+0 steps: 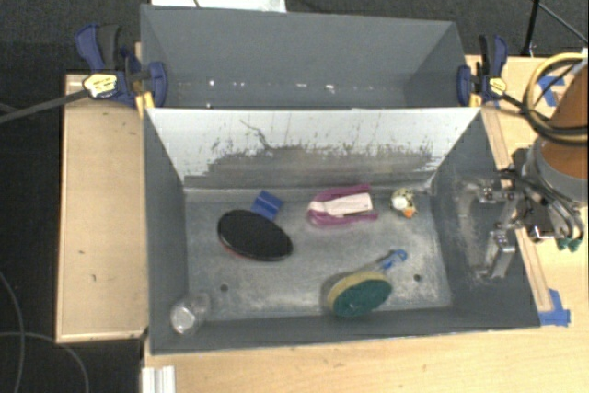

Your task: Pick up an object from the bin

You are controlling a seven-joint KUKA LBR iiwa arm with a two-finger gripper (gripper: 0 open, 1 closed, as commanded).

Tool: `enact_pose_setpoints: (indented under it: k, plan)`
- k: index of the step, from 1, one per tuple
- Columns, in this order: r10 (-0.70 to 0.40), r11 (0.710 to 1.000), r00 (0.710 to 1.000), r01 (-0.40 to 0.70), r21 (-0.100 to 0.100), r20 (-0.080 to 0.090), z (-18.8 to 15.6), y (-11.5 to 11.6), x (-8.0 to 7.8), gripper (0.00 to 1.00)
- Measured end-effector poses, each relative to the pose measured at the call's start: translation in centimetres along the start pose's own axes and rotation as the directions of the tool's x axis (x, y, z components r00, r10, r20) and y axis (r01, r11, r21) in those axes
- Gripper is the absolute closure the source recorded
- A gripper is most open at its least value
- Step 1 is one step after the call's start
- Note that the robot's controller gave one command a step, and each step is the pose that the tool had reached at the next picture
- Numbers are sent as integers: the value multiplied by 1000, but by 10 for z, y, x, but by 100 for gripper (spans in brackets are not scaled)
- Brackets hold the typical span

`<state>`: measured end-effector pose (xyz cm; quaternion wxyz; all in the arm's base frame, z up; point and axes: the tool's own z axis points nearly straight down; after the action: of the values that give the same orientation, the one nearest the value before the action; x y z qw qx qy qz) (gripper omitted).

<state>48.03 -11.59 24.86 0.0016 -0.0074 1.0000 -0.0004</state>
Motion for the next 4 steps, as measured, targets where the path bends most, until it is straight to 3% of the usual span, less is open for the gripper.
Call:
enact_pose_setpoints:
  k: [1,2,3,4]
  plan:
    - [-82,997,997,82,-4,-3,43,59,-32,0]
    - [-167,986,986,167,-5,-9,115,105,-5,0]
    - [-173,985,985,173,-1,-10,180,136,-18,0]
    - [-175,985,985,175,-2,-6,177,136,-19,100]
